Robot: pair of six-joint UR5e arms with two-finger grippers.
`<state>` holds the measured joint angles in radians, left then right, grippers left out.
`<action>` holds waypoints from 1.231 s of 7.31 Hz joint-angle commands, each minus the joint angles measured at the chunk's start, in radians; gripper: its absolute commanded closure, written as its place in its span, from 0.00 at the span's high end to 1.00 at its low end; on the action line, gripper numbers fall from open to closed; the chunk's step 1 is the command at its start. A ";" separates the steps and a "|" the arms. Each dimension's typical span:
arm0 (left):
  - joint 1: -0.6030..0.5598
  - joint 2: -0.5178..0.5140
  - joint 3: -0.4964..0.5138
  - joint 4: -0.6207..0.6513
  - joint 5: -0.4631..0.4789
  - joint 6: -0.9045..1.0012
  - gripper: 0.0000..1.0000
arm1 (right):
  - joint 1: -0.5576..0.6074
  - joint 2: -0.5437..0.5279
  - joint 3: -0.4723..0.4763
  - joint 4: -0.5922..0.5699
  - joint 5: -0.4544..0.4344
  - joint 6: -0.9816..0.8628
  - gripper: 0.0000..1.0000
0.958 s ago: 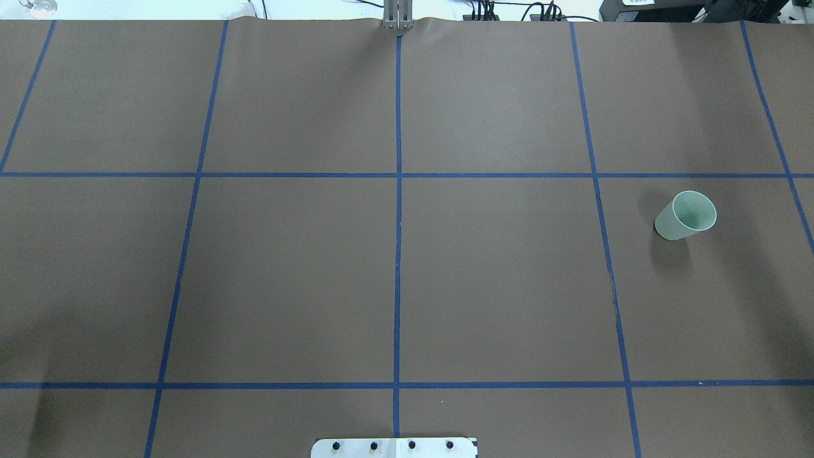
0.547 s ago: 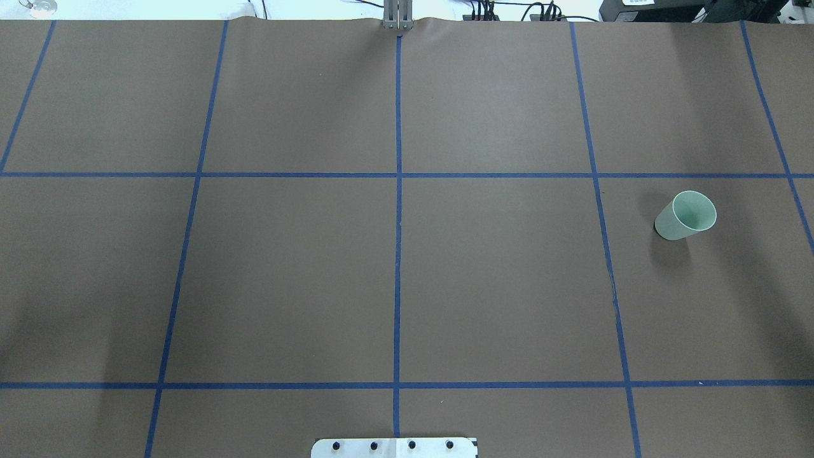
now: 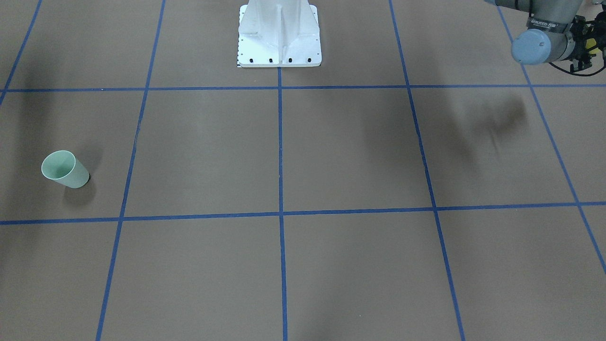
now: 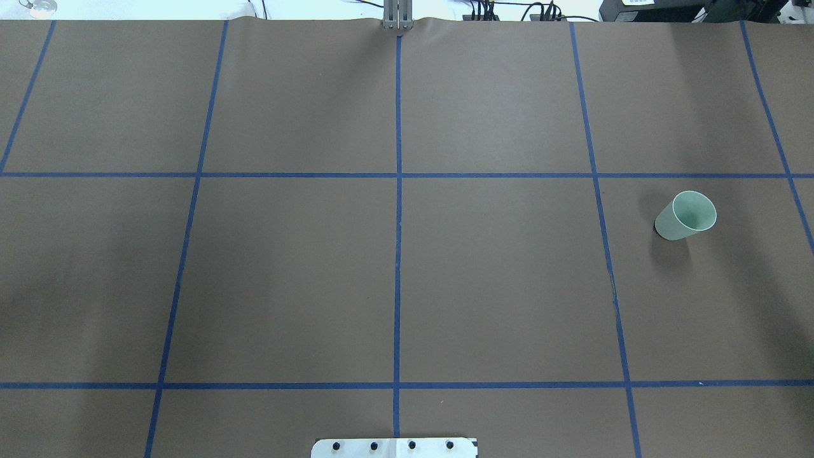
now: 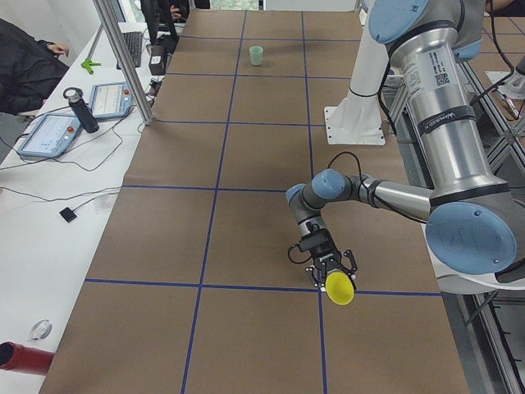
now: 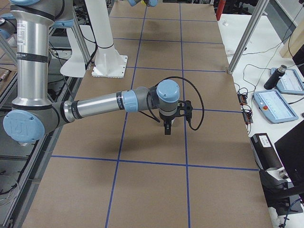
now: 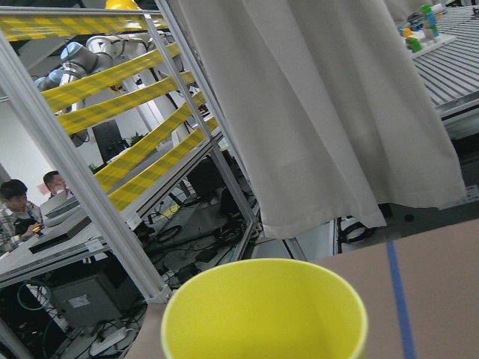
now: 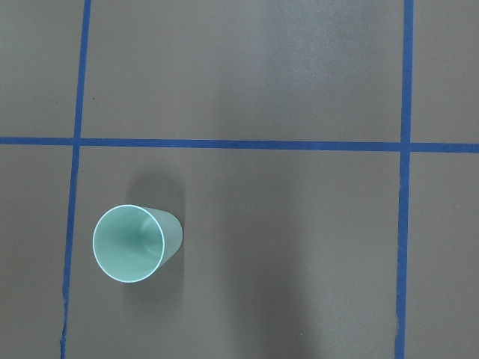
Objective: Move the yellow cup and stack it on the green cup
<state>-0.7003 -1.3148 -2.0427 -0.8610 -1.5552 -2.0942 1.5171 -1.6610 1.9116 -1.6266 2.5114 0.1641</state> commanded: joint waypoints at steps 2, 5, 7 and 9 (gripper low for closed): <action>-0.108 -0.255 0.003 0.002 0.183 0.250 0.00 | 0.000 0.007 -0.006 0.004 0.001 0.041 1.00; -0.108 -0.441 0.010 -0.173 0.239 0.484 0.00 | 0.001 0.007 0.001 0.001 0.023 0.049 1.00; -0.108 -0.443 0.099 -0.562 0.239 0.648 0.00 | 0.001 0.006 0.003 0.001 0.050 0.054 1.00; -0.108 -0.454 0.107 -0.790 0.228 0.775 0.00 | -0.002 0.020 0.003 0.001 0.050 0.054 1.00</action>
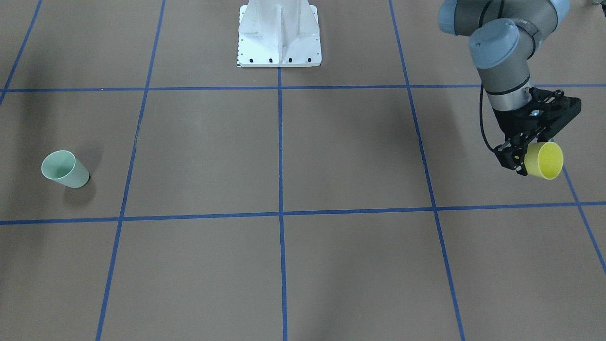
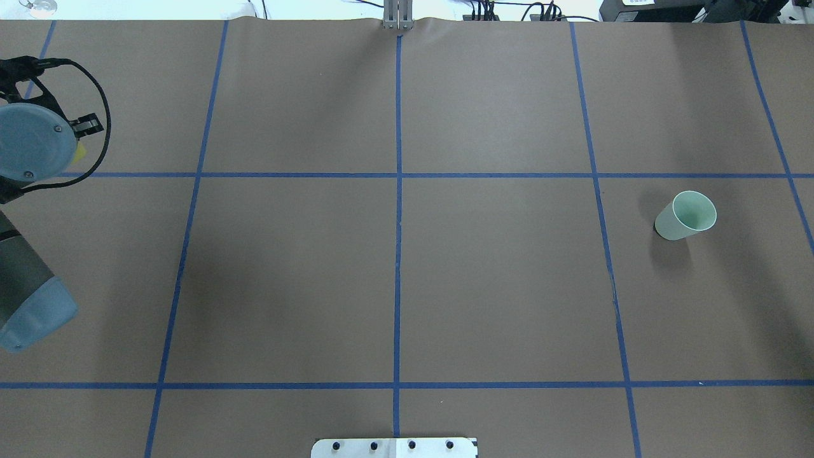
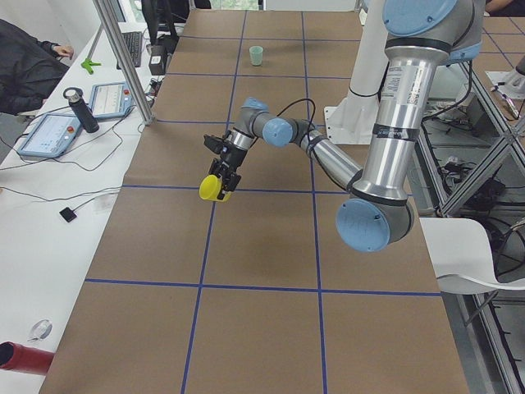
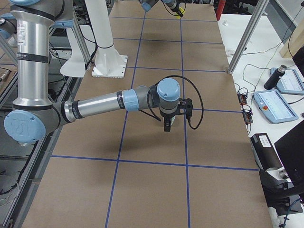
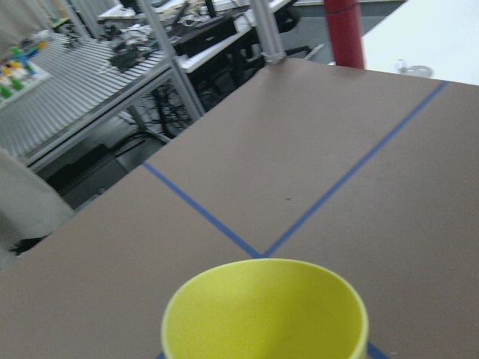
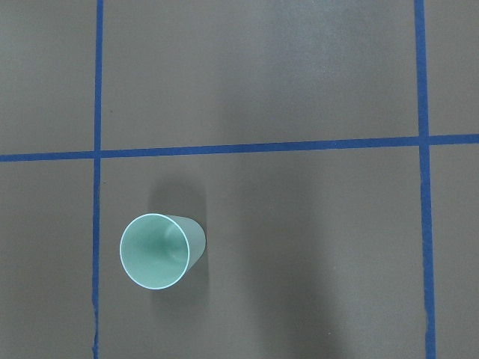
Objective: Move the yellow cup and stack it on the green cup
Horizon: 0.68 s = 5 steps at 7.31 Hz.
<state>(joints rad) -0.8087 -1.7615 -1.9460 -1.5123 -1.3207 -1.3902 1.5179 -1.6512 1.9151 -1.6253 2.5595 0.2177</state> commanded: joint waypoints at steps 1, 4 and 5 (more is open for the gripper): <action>0.002 -0.032 0.010 -0.167 -0.006 0.139 0.00 | -0.004 0.043 0.002 -0.002 0.002 0.000 1.00; 0.013 -0.046 0.013 -0.493 -0.125 0.339 0.00 | -0.010 0.056 -0.001 0.009 0.001 0.028 1.00; 0.025 -0.064 0.012 -0.547 -0.164 0.358 0.00 | -0.040 0.138 -0.017 0.007 -0.011 0.081 1.00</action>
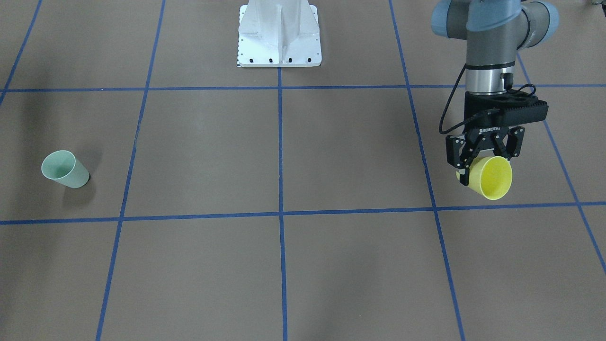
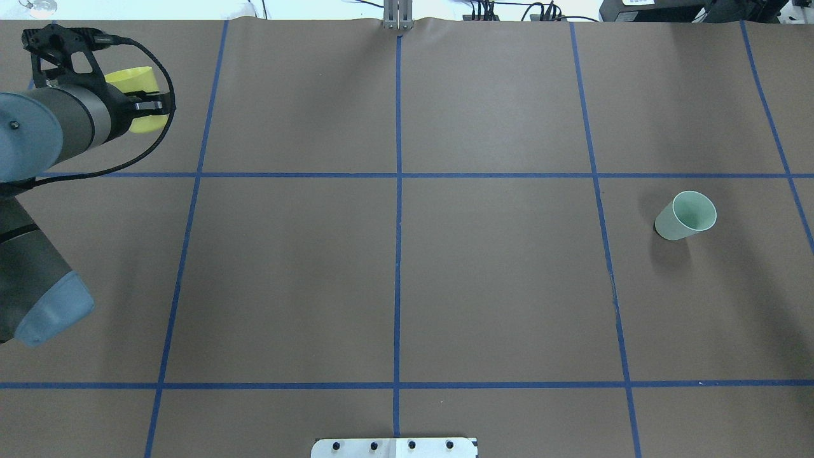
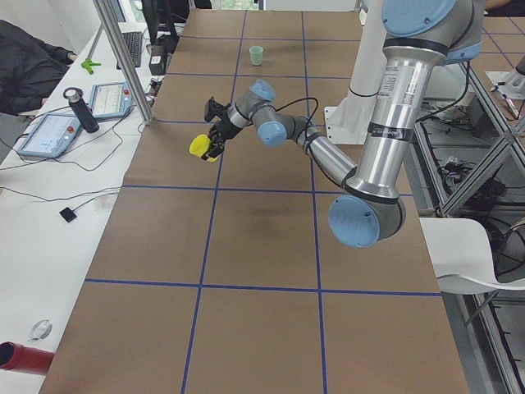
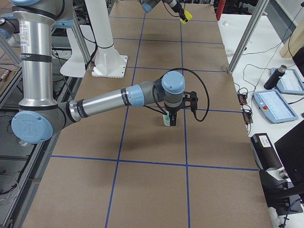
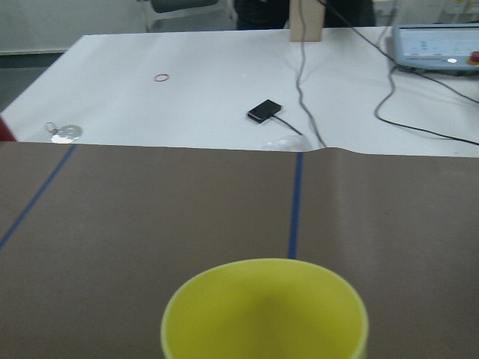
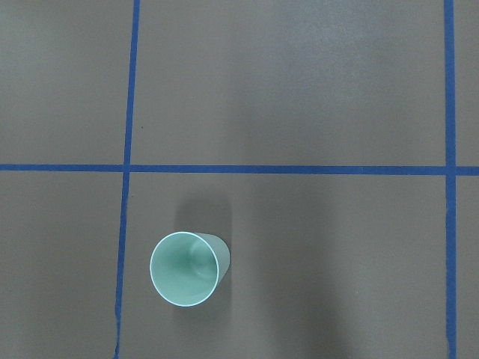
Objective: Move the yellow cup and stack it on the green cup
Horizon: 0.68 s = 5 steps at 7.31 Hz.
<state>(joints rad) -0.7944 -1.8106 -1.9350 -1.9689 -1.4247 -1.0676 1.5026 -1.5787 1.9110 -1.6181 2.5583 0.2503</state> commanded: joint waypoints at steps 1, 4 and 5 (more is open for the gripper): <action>0.045 -0.048 0.002 -0.119 -0.062 0.046 0.00 | -0.065 0.174 -0.071 0.000 -0.016 0.117 1.00; 0.139 -0.062 -0.012 -0.176 -0.062 0.143 0.00 | -0.264 0.395 -0.187 0.012 -0.018 0.201 1.00; 0.170 -0.070 0.002 -0.211 -0.063 0.158 0.00 | -0.335 0.449 -0.197 0.014 -0.020 0.210 1.00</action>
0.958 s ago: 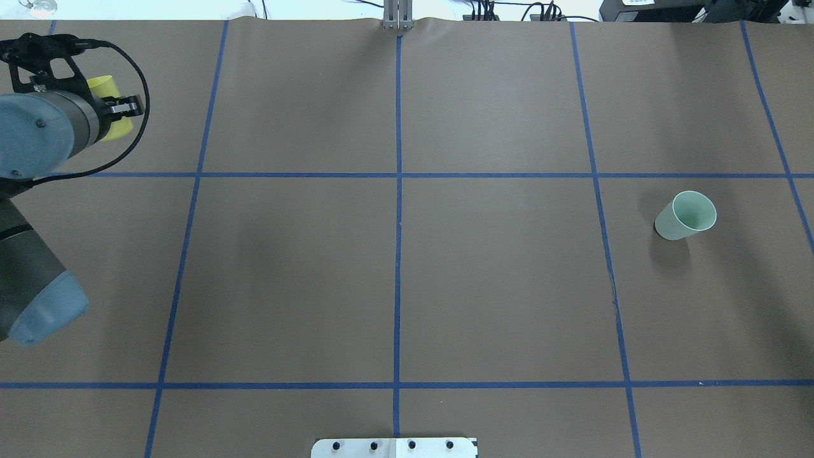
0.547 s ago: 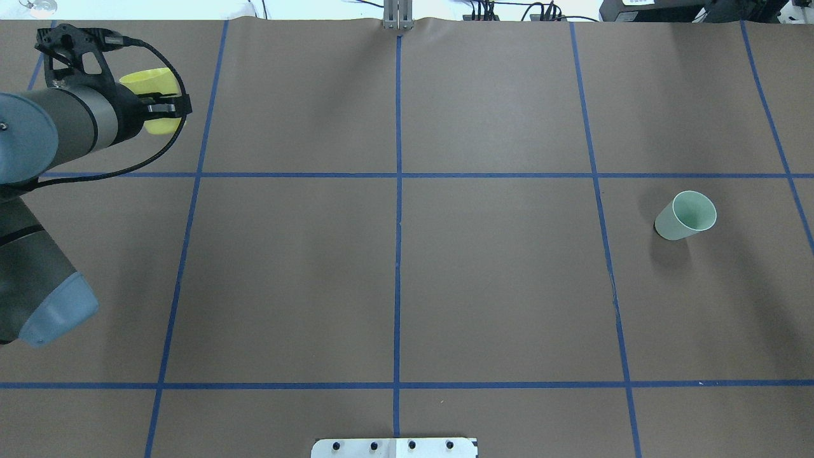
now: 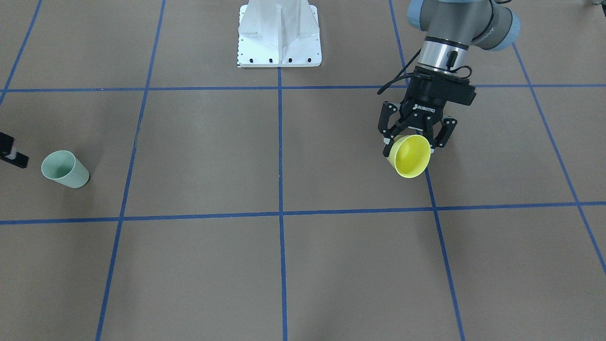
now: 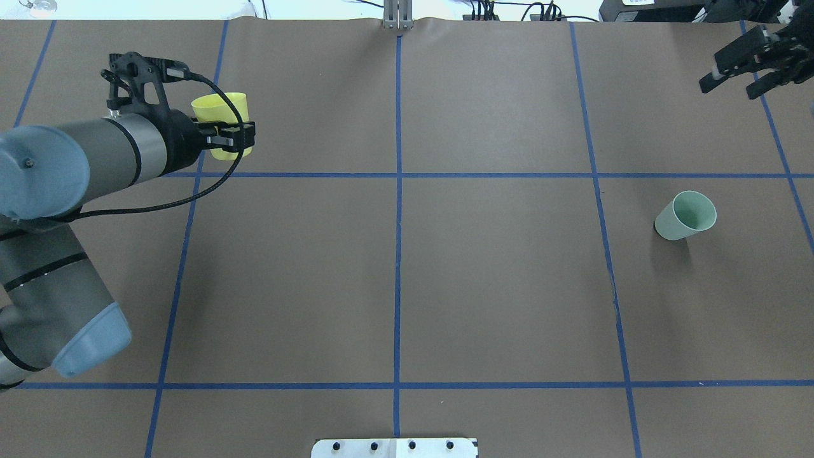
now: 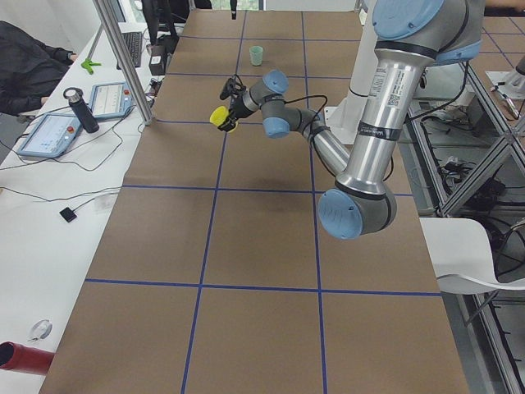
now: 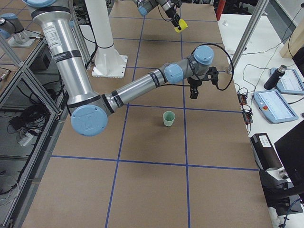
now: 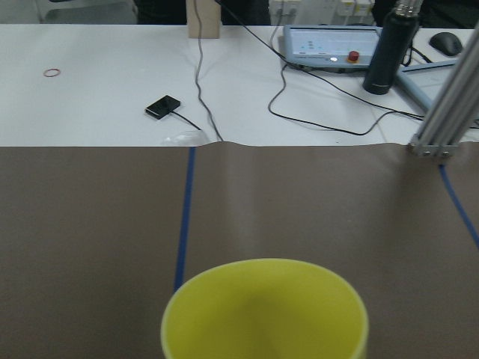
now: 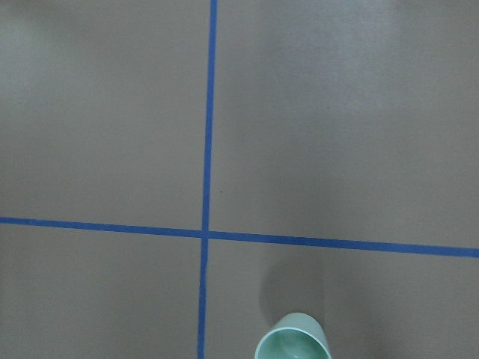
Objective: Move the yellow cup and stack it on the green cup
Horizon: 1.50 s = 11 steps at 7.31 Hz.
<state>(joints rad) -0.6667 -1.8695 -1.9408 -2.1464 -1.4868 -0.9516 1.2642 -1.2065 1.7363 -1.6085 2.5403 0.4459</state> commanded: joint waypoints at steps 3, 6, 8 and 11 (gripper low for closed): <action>0.148 -0.030 0.040 -0.179 -0.065 0.195 0.00 | -0.228 0.140 -0.037 0.102 -0.002 0.086 1.00; 0.200 -0.084 0.146 -0.323 -0.175 0.247 0.00 | -0.316 0.142 -0.070 0.387 -0.043 0.327 0.98; 0.228 -0.094 0.166 -0.352 -0.170 0.248 0.00 | -0.432 0.142 -0.069 0.556 -0.170 0.546 0.98; 0.266 -0.141 0.328 -0.644 -0.168 0.307 0.00 | -0.514 0.145 -0.044 0.593 -0.170 0.576 0.98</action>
<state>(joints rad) -0.4140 -1.9797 -1.6949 -2.6605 -1.6557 -0.6814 0.7863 -1.0626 1.6800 -1.0316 2.3725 1.0111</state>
